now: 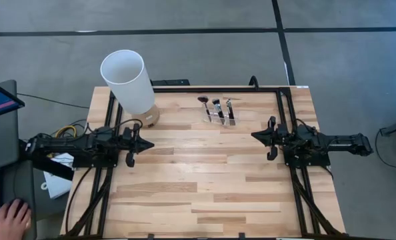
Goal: Put items in baskets/containers
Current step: Return to Home Position
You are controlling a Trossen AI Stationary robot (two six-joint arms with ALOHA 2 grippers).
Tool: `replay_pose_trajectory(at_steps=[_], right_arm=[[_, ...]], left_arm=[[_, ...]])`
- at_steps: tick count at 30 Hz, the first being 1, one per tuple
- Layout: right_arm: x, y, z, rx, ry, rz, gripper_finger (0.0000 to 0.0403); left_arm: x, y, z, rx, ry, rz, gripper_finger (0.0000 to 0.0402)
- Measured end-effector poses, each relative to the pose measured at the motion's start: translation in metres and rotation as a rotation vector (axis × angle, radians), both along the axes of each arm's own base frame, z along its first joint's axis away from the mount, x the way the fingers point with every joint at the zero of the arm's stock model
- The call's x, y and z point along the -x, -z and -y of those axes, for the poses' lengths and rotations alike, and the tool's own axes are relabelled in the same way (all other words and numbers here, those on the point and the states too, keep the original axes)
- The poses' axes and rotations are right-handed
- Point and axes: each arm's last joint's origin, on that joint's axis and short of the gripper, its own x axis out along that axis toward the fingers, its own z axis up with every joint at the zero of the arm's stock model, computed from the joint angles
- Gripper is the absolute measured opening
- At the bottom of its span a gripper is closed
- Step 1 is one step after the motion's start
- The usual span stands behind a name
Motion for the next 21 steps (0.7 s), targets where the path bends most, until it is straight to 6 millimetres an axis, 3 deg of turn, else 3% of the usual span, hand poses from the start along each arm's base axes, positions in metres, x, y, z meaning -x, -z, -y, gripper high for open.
replay_pose_trajectory(at_steps=[21], right_arm=[[0.0000,-0.0001,0.0000,0.000,0.000,0.000,0.0000]], left_arm=[[-0.0013,0.0012,0.0000,0.000,0.000,-0.015,0.0006]])
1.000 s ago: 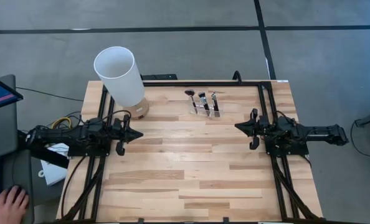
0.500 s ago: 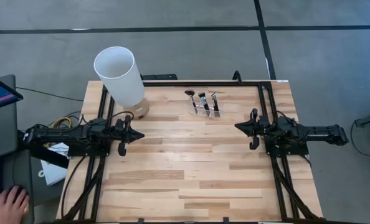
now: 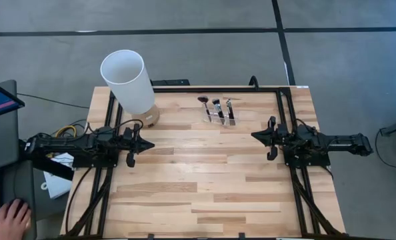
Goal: Put items in baskets/containers
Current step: Return to Home Position
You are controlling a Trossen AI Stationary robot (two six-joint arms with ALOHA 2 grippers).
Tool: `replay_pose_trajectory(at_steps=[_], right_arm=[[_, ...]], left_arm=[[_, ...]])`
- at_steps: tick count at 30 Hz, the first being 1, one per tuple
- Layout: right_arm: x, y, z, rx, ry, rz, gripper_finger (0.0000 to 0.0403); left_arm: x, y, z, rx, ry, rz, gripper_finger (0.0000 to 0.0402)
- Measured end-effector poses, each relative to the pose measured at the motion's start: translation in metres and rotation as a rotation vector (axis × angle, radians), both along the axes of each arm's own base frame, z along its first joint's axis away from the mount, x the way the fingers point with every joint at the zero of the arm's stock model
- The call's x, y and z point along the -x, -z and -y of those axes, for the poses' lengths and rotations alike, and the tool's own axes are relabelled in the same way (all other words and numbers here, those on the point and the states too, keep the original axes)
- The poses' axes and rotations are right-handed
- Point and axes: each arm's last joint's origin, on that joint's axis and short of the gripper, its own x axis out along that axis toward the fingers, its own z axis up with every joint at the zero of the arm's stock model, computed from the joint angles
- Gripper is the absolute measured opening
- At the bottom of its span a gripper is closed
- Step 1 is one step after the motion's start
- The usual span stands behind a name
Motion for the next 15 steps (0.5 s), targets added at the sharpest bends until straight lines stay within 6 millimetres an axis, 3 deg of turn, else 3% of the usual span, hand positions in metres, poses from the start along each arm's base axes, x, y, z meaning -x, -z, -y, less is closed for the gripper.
replay_pose_trajectory(at_steps=[15], right_arm=[[0.0000,0.0000,0.0000,0.000,0.001,0.000,0.0000]], left_arm=[[-0.0001,-0.0007,0.0000,0.000,0.000,0.008,0.0006]])
